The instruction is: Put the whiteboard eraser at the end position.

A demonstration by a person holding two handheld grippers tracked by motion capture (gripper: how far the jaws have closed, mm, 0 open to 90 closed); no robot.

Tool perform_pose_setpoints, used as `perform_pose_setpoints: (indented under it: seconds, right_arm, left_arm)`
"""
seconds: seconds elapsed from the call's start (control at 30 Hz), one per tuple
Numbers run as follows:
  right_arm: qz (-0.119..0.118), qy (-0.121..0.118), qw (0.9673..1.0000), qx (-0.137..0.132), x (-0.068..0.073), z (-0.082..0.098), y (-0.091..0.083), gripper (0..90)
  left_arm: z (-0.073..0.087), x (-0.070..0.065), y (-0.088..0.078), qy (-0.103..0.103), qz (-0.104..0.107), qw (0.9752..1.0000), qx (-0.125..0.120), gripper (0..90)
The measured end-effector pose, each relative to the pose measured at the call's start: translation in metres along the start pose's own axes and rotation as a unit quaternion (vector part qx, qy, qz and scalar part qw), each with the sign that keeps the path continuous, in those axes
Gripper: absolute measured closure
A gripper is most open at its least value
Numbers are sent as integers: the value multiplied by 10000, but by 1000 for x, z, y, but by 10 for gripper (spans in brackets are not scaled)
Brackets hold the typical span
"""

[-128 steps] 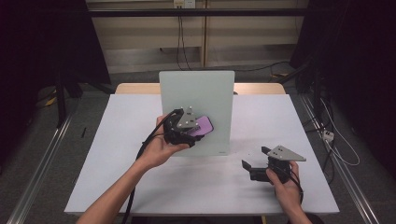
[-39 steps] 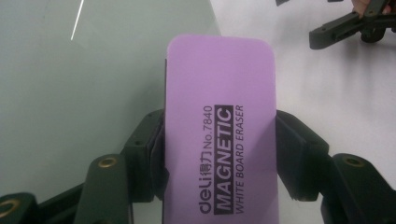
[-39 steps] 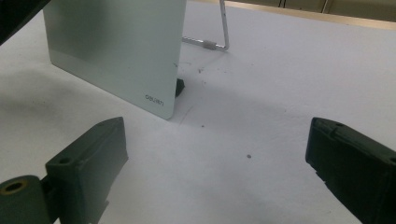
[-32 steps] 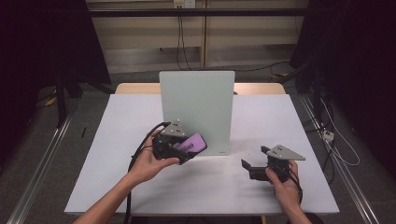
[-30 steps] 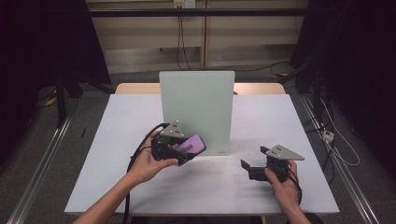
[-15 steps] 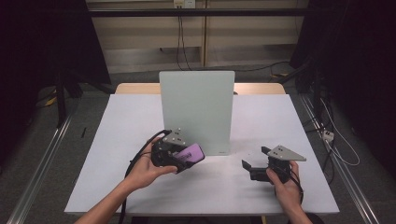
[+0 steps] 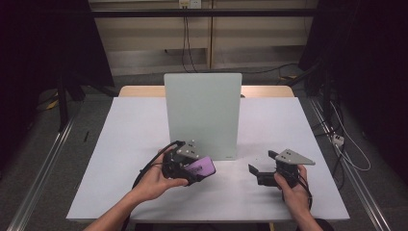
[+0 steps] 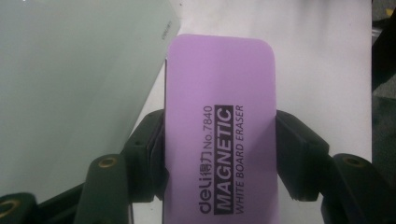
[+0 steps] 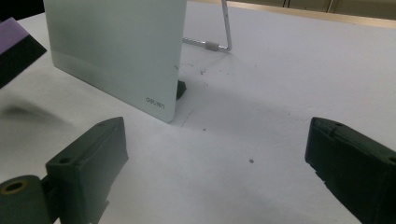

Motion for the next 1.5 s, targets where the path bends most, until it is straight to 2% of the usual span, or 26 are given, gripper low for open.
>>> perform_pose_setpoints:
  seconds: [0.1,0.17,0.2,0.27,0.3,0.33,0.37,0.4,0.43,0.47,0.5,0.53,0.6,0.63,0.8,0.9,0.93,0.97,1.03,1.1,1.23,1.27,1.3,1.43,1.47,1.5]
  right_arm:
    - [-24,-16,10000,-2,1,0,0,59]
    - [-16,-16,10000,4,1,0,0,59]
    - [-15,-3,10000,7,1,0,0,59]
    - [1,-19,10000,-6,1,-1,0,59]
    - [2,-22,10000,-14,1,-1,0,59]
    - [-2,-32,10000,-4,2,-1,0,58]
    - [-5,-51,10000,8,2,-1,0,58]
    - [1,-56,10000,20,3,-1,0,58]
    - [-2,-54,10000,7,3,-1,0,58]
    - [-6,-61,10000,-3,4,-1,0,58]
    - [-4,-63,10000,-1,4,-1,0,58]
    - [-6,-61,10000,15,4,-1,0,58]
    - [1,-60,10000,10,3,-1,0,58]
    - [1,-50,10000,7,3,-1,0,58]
    - [-1,-48,10000,15,3,-1,0,58]
    - [0,-45,10000,15,3,-1,0,58]
    - [-10,-52,10000,9,3,-1,0,58]
    - [-11,-58,10000,13,4,-1,0,58]
    - [-14,-61,10000,17,4,-1,0,58]
    - [-12,-53,10000,18,4,-1,0,58]
    - [-20,-51,10000,23,4,-1,0,58]
    - [-20,-47,10000,26,4,-1,0,58]
    - [-20,-47,10000,24,4,-1,0,58]
    - [-21,-47,10000,25,4,-1,0,58]
    - [-24,-48,10000,24,4,-1,0,58]
    - [-22,-51,10000,25,4,-1,0,58]
  left_arm:
    - [-1,-2,3,29,-29,10000,58,408]
    - [-2,-2,5,34,80,9999,52,408]
    - [-3,-4,4,83,-95,9997,186,408]
    - [-2,-5,9,53,133,9999,86,407]
    - [-2,-6,10,66,159,9998,123,407]
    - [-2,-8,11,115,-6,9995,284,408]
    - [-2,-9,14,90,174,9996,184,408]
    - [-2,-10,16,90,199,9996,185,407]
    - [-3,-11,15,168,-23,9992,355,407]
    - [-2,-12,19,111,176,9996,185,407]
    - [-3,-12,19,154,163,9992,323,407]
    - [-3,-12,21,122,223,9994,247,407]
    - [-3,-12,23,163,12,9990,408,407]
    - [-3,-11,26,109,202,9994,276,407]
    - [-2,-12,34,129,289,9987,410,407]
    - [-1,-13,38,173,138,9988,433,407]
    - [-1,-12,38,187,271,9984,468,406]
    - [-1,-13,39,186,163,9986,459,406]
    - [-1,-14,40,201,236,9985,455,405]
    - [0,-14,41,197,134,9989,408,406]
    - [2,-12,44,165,212,9988,417,406]
    - [1,-13,44,210,65,9985,502,406]
    - [2,-13,45,165,201,9987,427,406]
    - [2,-13,48,148,153,9989,419,406]
    - [1,-13,46,206,6,9982,569,406]
    - [1,-12,46,187,21,9983,555,406]
Point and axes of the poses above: each handheld gripper's, and its own axes: y roughly forward along the jaws, z roughly out of its underside, x roughly to its left, the point moved 2 cm from there along y, roughly forward along the jaws, and after that the axes turned 4 degrees about -z, right-handed, at the moved point
